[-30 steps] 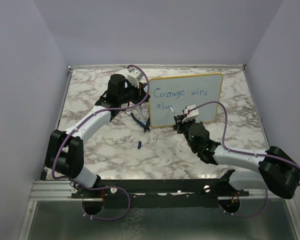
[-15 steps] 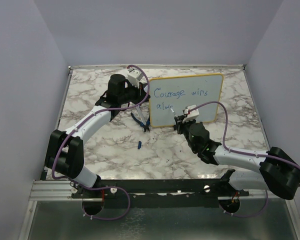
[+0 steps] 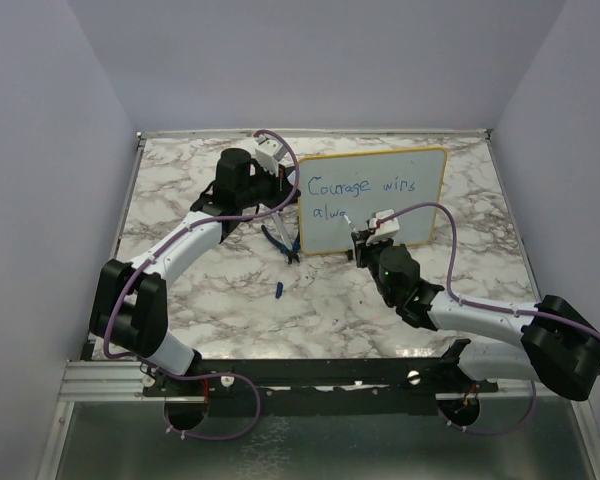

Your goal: Write a sentence on the whiteboard

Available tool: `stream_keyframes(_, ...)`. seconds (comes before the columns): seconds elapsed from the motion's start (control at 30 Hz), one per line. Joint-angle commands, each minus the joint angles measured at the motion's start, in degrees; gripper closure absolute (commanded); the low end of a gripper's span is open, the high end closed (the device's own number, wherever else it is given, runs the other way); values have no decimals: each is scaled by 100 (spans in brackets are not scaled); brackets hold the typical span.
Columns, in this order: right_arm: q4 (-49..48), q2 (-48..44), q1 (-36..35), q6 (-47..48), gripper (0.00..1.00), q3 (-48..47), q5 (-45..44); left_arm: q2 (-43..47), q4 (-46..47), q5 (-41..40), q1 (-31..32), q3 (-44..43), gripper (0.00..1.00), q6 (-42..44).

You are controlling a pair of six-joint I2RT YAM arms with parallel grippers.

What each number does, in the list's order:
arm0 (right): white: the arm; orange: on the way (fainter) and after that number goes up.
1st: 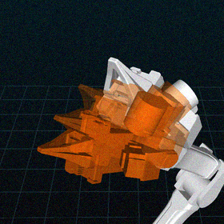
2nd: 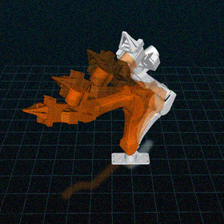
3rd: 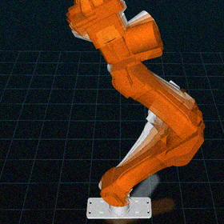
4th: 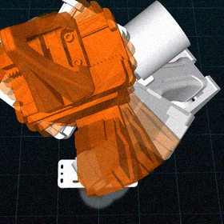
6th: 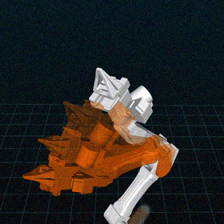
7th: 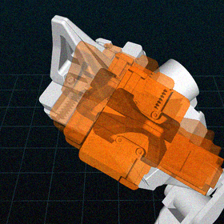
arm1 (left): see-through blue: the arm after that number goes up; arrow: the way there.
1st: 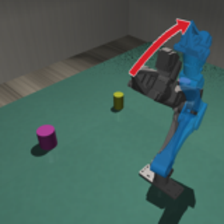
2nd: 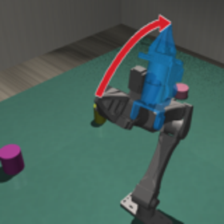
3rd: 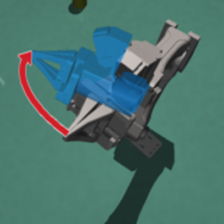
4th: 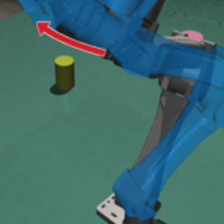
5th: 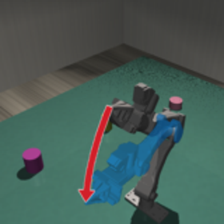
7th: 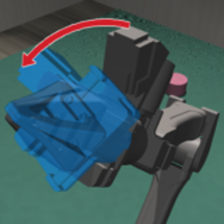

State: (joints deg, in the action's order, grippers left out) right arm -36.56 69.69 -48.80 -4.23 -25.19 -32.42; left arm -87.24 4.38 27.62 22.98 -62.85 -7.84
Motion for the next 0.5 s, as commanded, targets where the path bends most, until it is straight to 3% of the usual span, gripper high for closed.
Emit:
stream_keyframes(0.0,-60,24,37,214,99,-94,-357,133,-166,200,72,-34,100,53)
stream_keyframes(0.47,-115,-31,37,282,99,-157,-346,131,-166,201,66,-34,100,48)
